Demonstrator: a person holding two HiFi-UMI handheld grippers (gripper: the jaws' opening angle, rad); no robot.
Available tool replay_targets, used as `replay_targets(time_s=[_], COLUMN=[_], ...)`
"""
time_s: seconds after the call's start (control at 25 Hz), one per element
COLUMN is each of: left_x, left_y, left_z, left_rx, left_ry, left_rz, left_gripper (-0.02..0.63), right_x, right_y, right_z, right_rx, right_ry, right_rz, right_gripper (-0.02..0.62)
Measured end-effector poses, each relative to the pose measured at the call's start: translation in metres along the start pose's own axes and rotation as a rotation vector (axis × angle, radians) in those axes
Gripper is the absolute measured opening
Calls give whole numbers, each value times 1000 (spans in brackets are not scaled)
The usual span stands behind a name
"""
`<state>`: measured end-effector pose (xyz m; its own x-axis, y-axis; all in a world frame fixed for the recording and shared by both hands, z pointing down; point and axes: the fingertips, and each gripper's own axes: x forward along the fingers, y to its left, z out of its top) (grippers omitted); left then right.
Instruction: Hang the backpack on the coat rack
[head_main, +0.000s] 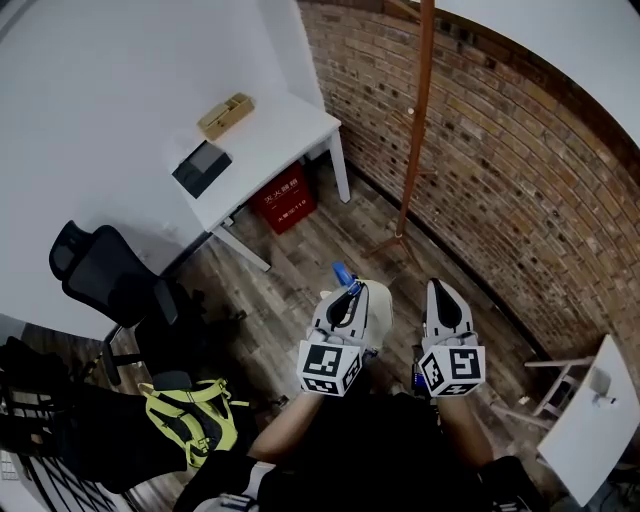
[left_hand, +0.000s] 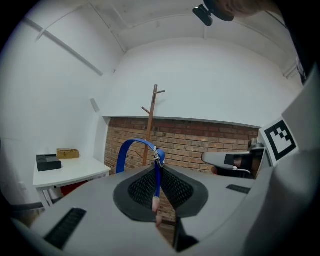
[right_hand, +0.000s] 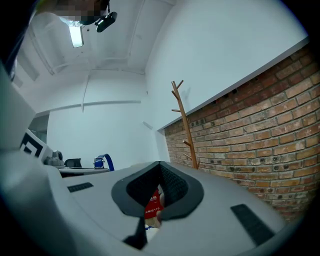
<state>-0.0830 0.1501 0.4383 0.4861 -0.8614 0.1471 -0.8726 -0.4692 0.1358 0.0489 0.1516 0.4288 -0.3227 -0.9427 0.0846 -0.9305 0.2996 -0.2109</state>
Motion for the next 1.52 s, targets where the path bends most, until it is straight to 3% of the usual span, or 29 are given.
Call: replay_targets(time_s=[0.2, 0.6, 1.04, 1.52], left_x=[12, 26, 38, 83], left_y=[13, 45, 57, 43], left_z=[-1, 12, 15, 13], left_rx=[-16, -5, -5, -18], left_ry=[23, -4, 3, 11], left_rz=[-75, -144, -145, -118], left_gripper=[28, 28, 28, 28], right_x=[24, 43, 54, 90], right_y=[8, 22, 20, -23], right_z=[-2, -2, 4, 10], right_rx=[8, -9, -6, -7], right_ry=[-2, -6, -11, -1], right_rz=[-47, -119, -129, -85], right_gripper=[12, 12, 12, 12])
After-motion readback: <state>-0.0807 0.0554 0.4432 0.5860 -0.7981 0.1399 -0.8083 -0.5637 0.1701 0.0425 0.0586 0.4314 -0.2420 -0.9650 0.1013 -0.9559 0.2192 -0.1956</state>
